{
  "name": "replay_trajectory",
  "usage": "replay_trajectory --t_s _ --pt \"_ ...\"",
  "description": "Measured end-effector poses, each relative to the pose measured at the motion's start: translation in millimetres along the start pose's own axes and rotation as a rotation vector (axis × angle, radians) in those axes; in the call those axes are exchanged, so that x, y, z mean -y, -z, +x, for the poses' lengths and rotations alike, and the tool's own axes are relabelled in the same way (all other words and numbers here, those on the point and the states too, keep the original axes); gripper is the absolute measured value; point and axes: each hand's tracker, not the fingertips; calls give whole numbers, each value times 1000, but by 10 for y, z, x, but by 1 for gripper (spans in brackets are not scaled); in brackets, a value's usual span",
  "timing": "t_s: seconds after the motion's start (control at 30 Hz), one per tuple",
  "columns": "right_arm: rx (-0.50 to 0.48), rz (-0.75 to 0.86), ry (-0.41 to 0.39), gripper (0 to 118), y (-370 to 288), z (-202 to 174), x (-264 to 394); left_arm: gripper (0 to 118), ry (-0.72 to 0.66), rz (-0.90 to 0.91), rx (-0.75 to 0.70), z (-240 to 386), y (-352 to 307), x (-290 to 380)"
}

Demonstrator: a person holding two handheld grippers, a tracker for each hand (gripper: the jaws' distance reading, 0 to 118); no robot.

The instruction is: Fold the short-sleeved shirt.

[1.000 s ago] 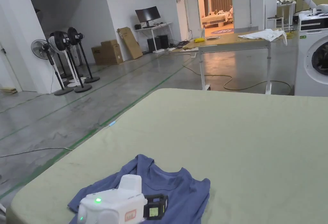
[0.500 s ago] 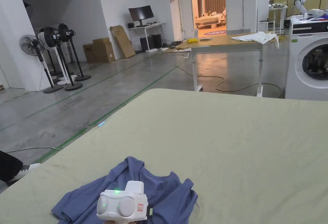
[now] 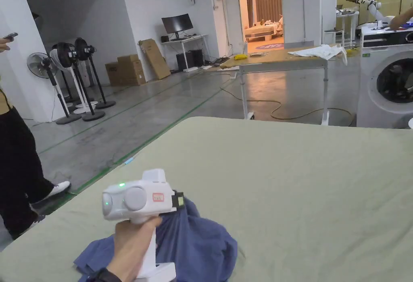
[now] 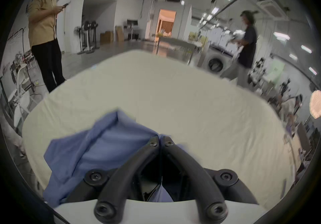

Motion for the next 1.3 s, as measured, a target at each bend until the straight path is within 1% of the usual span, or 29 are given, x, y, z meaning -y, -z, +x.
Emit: replay_trajectory --t_s 0.03,0.07,0.13,0.17,0.27,0.33,0.43,0.53,0.6,0.73,0.8,0.9,0.97,1.03,1.1,1.13,1.17,1.2,1.23,1.27,1.3 --pt "4 2 11 1 -14 14 4 0 -36 47 49 86 -91 -146" --pt "7 2 25 1 -28 30 6 0 -35 89 79 258 -193 -282" --pt "12 4 43 1 -68 56 8 0 50 124 106 563 -316 -490" --pt "16 8 50 1 -92 69 8 0 91 154 147 752 -378 -570" --pt "33 22 58 1 -177 103 0 0 87 206 320 1379 -506 -780" --pt "50 32 58 1 -244 127 -14 0 132 219 422 1845 -526 -814" --pt "76 49 52 1 -374 175 -33 0 191 176 544 2556 -486 -577" --pt "117 66 35 1 -515 240 -48 0 254 74 686 3266 -436 67" --pt "141 74 35 1 -608 294 -58 0 271 -30 782 3689 -397 672" --pt "186 89 42 1 -778 397 -76 0 293 -275 967 4296 -517 1971" --pt "211 92 41 1 -848 438 -76 0 333 -384 1045 4501 -671 2563" --pt "234 91 46 1 -915 487 -63 0 367 -504 1071 4692 -906 3299" --pt "242 93 53 1 -919 488 -46 0 395 -537 1067 4739 -981 3639" --pt "242 90 59 1 -909 486 -35 0 386 -593 1092 4740 -1043 3837" --pt "230 81 60 1 -864 462 -16 0 382 -574 1075 4715 -1052 3899" --pt "223 75 55 1 -842 445 -12 15 386 -566 1075 4662 -1041 3823" --pt "217 71 47 1 -824 423 -11 32 397 -544 1070 4604 -1020 3745" --pt "209 72 38 1 -805 430 22 56 395 -506 1089 4528 -1027 3622" --pt "194 74 34 1 -790 420 22 78 402 -458 1070 4448 -1042 3492" --pt "176 77 32 1 -771 408 17 80 415 -364 1041 4326 -1056 3263" --pt "164 82 29 1 -752 395 9 80 421 -283 1022 4196 -1097 3057"
